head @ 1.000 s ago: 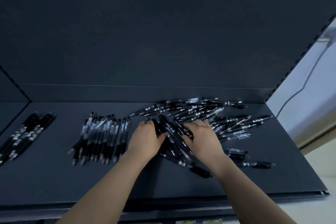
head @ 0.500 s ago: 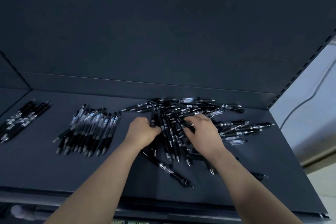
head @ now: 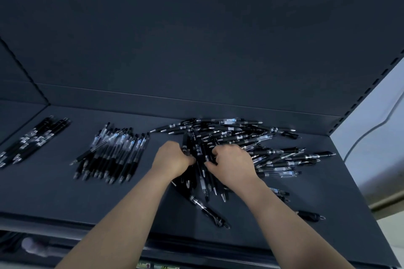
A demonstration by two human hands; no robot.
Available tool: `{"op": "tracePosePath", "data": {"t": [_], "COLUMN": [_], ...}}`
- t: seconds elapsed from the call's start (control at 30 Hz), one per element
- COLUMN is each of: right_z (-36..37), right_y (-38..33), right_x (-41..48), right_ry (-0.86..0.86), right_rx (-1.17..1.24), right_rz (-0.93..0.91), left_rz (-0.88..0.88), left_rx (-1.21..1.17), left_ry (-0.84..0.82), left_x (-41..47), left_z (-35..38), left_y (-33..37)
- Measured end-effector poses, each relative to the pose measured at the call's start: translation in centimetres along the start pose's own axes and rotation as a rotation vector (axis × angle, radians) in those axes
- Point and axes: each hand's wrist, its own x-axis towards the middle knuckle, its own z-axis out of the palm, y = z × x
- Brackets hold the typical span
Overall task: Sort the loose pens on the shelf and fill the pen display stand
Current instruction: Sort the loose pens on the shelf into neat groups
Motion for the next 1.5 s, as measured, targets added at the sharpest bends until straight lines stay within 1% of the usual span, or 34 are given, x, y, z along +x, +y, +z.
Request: {"op": "tracePosePath", "data": {"t": [0.1,0.17,0.27,0.3,0.4,0.43,0.57,0.7,0.77,0.87,1.0,1.17,1.33,1.5], "right_z": [-0.4,-0.6,-0.6,-0.6,-0.5,-0.4,-0.7,-0.9,-1.1,-1.4,-1.7,-1.3,-1.9,-1.6], "right_y": [-0.3,-0.1,0.3,0.4,0.1,0.1,0.2,0.4,0.3,-0.2,-0.6,-0.7,-0.8,-0.2], "right_x": [0.3,0.5,0.9,0.9,0.8,0.7,0.7,0.9,1.0,1.2,1.2,1.1,0.4,0.1], "right_ry": [-0.050,-0.081,-0.106,-0.108,-0.096,-0.085,-0.053,-0.019,-0.012,0.020,0.039,-0.003,-0.041,-0.109], "right_rx": [-0.038,0.038,0.177,0.188,0.217,0.256,0.416,0.518,0.604,0.654,0.619,0.558,0.536,0.481], "right_rz": [0.025,0.063,0.137,0.145,0.155,0.163,0.198,0.194,0.201,0.170,0.149,0.159,0.200,0.166], "left_rz": [-0.003,0.027,0.053,0.050,0.001,0.005,0.084,0.112,0.139,0.183,0.211,0.205,0.168,0.151], "left_rx": [-0.041,-0.133,-0.162,-0.219,-0.488,-0.497,-0.361,-0.433,-0.420,-0.378,-0.376,-0.344,-0.437,-0.660], "left_ry": [-0.040,-0.059,-0.087,-0.093,-0.159,-0.157,-0.109,-0.156,-0.178,-0.198,-0.196,-0.155,-0.139,-0.211], "left_x": [0.0,0.0,-0.4,-0.5,-1.2,-1.5,-1.7,-1.9,-2.1,-2.5,-2.9,-3.1,-3.2,-3.8], "left_z": [-0.2,-0.7,-1.7,-1.9,-2.8,-3.0,-3.5,-3.6,-3.7,-3.7,-4.0,-4.5,-4.8,-5.5], "left_y": [-0.6,-1.1,-1.3,-1.4,-1.1,-1.1,-2.1,-3.1,-3.6,-3.8,-3.7,-4.3,-4.7,-3.9]}}
